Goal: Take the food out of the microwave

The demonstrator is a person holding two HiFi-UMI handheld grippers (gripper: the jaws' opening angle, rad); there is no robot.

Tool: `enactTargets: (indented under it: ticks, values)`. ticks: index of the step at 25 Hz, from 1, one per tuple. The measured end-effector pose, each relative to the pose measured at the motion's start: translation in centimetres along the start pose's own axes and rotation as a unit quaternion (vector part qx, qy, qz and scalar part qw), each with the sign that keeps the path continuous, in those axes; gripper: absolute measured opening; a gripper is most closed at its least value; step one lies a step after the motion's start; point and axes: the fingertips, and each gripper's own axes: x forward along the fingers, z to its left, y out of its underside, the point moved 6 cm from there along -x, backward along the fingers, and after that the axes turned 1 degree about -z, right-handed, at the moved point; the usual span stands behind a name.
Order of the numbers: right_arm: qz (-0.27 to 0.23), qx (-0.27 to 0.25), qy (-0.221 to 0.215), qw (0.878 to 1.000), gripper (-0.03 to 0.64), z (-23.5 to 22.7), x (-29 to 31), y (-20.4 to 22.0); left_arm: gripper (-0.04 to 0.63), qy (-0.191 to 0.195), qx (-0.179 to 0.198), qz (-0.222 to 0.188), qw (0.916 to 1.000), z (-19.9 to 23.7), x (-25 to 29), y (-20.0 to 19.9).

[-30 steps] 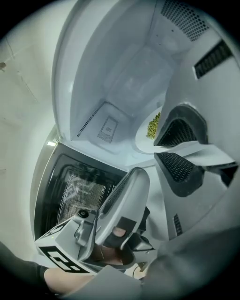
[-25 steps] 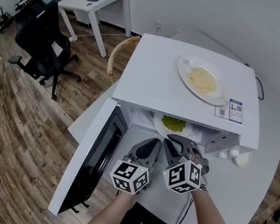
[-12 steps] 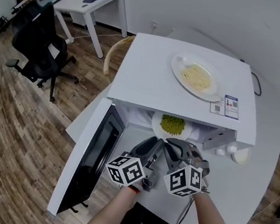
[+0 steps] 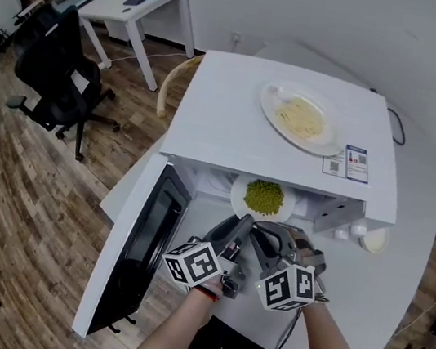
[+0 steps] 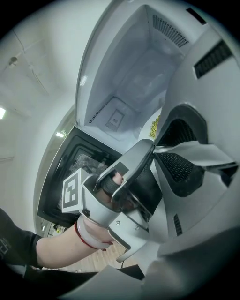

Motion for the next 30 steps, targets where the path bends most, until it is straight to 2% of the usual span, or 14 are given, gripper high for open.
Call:
enactTargets:
  ticks: [5, 10, 13, 15, 19, 22, 24, 26, 30]
  values:
    - [0.002, 0.007, 0.002, 1.0, 0.06, 0.3, -0.1, 0.3, 0.092, -0.002, -0.026, -0.003, 0.9996, 0.2, 0.1, 0.2]
    - [0.009, 0.033, 0.026, 0.999, 0.061, 0.4, -0.2, 0.4, 0.081, -0.001, -0.053, -0.005, 0.9986, 0.2, 0.2, 0.6]
    - [0.001, 0.083, 0.039, 0.996, 0.061, 0.2, -0.9, 0.6, 0.08, -0.003, -0.061, -0.012, 0.998, 0.3, 0.2, 0.6]
    - [-0.007, 0.149, 0.049, 0.988, 0.061, -0.3, -1.6, 1.0, 0.075, -0.007, -0.067, -0.015, 0.9976, 0.5, 0.1, 0.5]
    - [-0.005, 0.311, 0.075, 0.947, 0.061, -1.2, -3.0, 2.6, 0.073, -0.009, -0.074, -0.019, 0.9971, 0.3, 0.0, 0.5]
    - [-0.002, 0.391, 0.087, 0.916, 0.061, -1.0, -3.4, 3.6, 0.074, -0.01, -0.072, -0.02, 0.9971, 0.2, 0.0, 0.5]
    - [-0.016, 0.448, 0.08, 0.89, 0.061, -0.7, -3.3, 3.9, 0.074, -0.012, -0.068, -0.019, 0.9974, 0.2, 0.1, 0.6]
    - [-0.036, 0.513, 0.068, 0.855, 0.061, -0.5, -3.0, 4.1, 0.074, -0.012, -0.063, -0.019, 0.9978, 0.3, 0.1, 0.7]
    - [-0.071, 0.631, 0.045, 0.771, 0.062, -0.3, -2.4, 4.5, 0.074, -0.011, -0.061, -0.02, 0.9979, 0.2, 0.0, 0.9]
